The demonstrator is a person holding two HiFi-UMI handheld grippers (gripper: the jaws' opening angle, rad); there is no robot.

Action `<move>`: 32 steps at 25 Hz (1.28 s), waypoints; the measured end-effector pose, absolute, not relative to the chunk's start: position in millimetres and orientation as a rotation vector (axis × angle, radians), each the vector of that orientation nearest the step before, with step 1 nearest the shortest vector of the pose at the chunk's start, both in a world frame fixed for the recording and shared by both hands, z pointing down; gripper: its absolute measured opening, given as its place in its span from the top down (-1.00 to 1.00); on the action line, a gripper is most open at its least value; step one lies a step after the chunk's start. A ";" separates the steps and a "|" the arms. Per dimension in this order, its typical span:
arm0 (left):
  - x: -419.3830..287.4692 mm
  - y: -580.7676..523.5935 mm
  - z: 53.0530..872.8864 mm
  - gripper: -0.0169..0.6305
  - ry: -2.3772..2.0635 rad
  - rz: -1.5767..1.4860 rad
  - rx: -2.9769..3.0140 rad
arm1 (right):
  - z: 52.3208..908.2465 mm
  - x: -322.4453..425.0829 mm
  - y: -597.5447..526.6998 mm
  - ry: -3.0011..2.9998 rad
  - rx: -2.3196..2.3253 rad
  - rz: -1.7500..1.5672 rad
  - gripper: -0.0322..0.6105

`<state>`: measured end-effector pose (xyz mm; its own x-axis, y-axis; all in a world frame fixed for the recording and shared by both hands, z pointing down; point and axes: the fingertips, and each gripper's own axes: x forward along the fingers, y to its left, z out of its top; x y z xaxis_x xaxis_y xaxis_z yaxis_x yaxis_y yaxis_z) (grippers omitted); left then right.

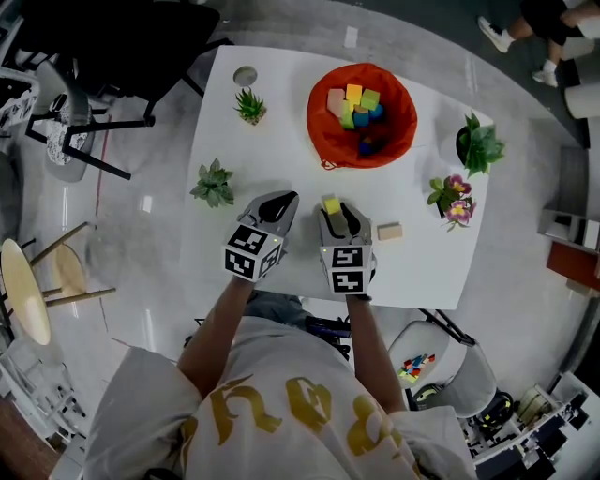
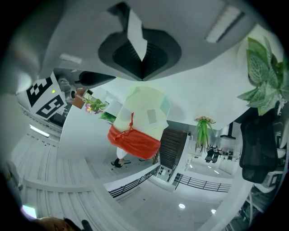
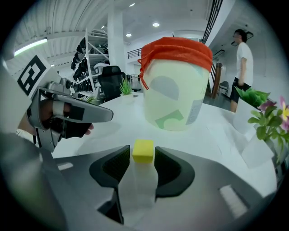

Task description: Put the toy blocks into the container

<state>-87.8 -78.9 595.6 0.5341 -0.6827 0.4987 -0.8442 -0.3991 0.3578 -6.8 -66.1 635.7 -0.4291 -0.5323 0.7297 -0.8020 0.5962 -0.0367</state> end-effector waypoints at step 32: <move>-86.9 -86.4 531.1 0.95 -1.220 0.145 2.189 | 560.9 26.0 -74.6 -2.241 1.315 0.612 0.37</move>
<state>-86.9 -86.4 531.1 0.5668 -0.7321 0.3778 -0.8001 -0.3798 0.4642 26.0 -74.6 560.9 -0.4319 -0.6778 0.5950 -0.8861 0.4419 -0.1399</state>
